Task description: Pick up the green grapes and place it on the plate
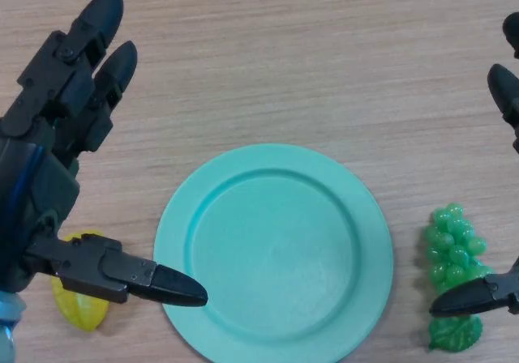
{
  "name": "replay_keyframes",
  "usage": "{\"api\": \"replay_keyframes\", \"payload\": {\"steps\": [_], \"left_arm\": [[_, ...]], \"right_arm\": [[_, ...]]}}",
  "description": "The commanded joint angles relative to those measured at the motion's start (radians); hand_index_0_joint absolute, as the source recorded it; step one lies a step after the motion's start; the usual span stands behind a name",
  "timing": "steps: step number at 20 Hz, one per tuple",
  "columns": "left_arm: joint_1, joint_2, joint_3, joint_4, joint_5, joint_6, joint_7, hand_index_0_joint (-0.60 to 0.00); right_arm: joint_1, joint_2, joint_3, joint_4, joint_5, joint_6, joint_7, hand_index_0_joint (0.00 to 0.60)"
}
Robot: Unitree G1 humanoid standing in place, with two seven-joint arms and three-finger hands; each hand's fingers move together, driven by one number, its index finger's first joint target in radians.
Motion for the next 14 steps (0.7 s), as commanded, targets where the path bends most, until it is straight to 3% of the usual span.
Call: {"api": "replay_keyframes", "payload": {"steps": [1,11,14], "left_arm": [[-0.018,0.026,0.055,-0.022,0.001,-0.176,-0.014,0.000],[-0.002,0.016,0.028,0.084,0.071,-0.291,-0.018,0.000],[0.012,0.007,0.024,0.119,0.055,-0.337,-0.019,0.000]], "right_arm": [[-0.026,-0.020,-0.039,-0.034,-0.008,-0.159,0.002,0.000],[-0.039,-0.033,-0.031,0.064,0.004,-0.237,0.023,0.000],[-0.021,-0.040,-0.027,0.156,-0.007,-0.354,0.111,0.000]]}}
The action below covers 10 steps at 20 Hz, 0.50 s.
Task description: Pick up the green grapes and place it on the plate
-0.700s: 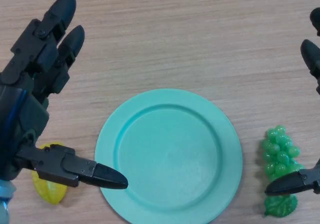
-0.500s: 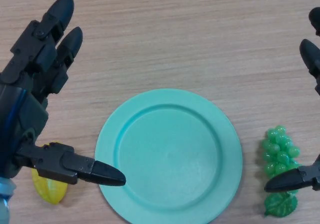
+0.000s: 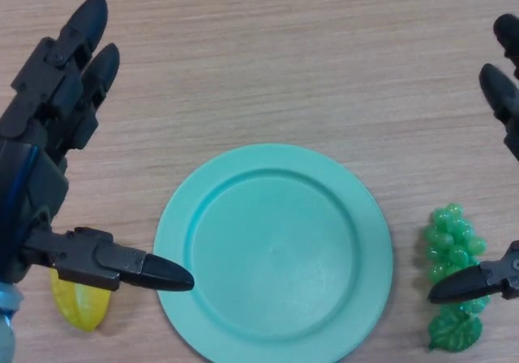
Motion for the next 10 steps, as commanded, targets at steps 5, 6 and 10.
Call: {"api": "replay_keyframes", "payload": {"steps": [5,6,10], "left_arm": [[0.005,0.005,0.007,0.088,0.036,-0.303,0.011,0.000],[0.006,0.007,0.005,0.118,0.043,-0.322,0.016,0.000],[0.010,0.008,-0.005,0.166,0.077,-0.348,0.031,0.000]], "right_arm": [[0.008,-0.046,-0.020,0.167,-0.099,-0.396,0.137,0.000],[0.002,-0.049,-0.024,0.249,-0.139,-0.473,0.128,0.000],[-0.043,-0.077,-0.030,0.509,-0.290,-0.663,-0.016,0.000]]}}
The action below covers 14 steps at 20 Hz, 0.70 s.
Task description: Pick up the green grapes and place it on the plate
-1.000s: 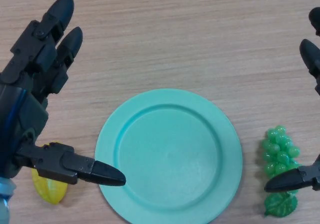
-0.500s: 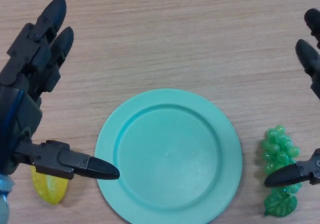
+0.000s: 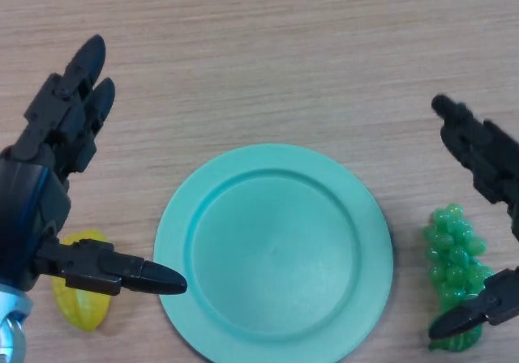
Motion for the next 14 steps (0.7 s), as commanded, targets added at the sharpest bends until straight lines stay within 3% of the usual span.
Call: {"api": "replay_keyframes", "payload": {"steps": [1,6,9,14], "left_arm": [[-0.010,0.019,0.016,-0.037,0.012,-0.174,0.032,0.000],[-0.013,0.020,0.008,-0.023,0.025,-0.176,0.039,0.000],[-0.016,0.022,0.011,-0.017,0.024,-0.166,0.038,0.000],[-0.025,0.024,0.008,-0.006,0.034,-0.163,0.048,0.000]], "right_arm": [[-0.048,-0.051,-0.053,0.027,-0.047,-0.187,-0.151,0.000],[-0.053,-0.066,-0.059,0.122,-0.155,-0.095,-0.305,0.000],[-0.025,-0.061,-0.051,0.130,-0.221,-0.032,-0.321,0.000],[0.024,-0.023,0.005,0.143,-0.296,0.029,-0.397,0.000]]}}
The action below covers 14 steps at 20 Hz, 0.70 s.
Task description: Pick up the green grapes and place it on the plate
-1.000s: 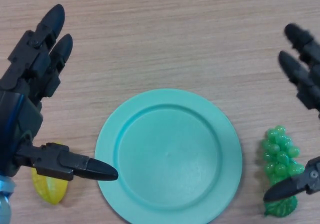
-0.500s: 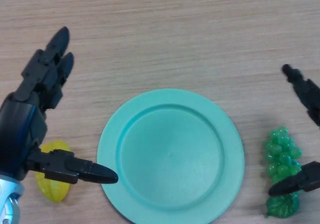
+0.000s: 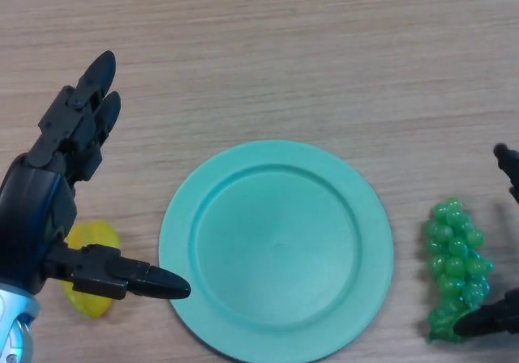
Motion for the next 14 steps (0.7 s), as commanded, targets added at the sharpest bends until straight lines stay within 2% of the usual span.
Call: {"api": "replay_keyframes", "payload": {"steps": [1,11,13,14], "left_arm": [[-0.028,0.025,0.027,-0.039,0.006,-0.148,0.046,0.000],[-0.027,0.021,0.011,-0.038,0.004,-0.144,0.052,0.000],[-0.025,0.021,0.011,-0.037,0.004,-0.147,0.052,0.000],[-0.024,0.020,0.010,-0.036,0.004,-0.149,0.053,0.000]], "right_arm": [[-0.017,-0.019,-0.015,-0.032,0.006,-0.055,-0.092,0.000],[-0.069,0.019,0.099,0.008,0.144,0.033,-0.218,0.000],[-0.071,0.019,0.103,0.021,0.139,0.032,-0.226,0.200],[-0.069,0.019,0.106,0.027,0.143,0.034,-0.220,0.350]]}}
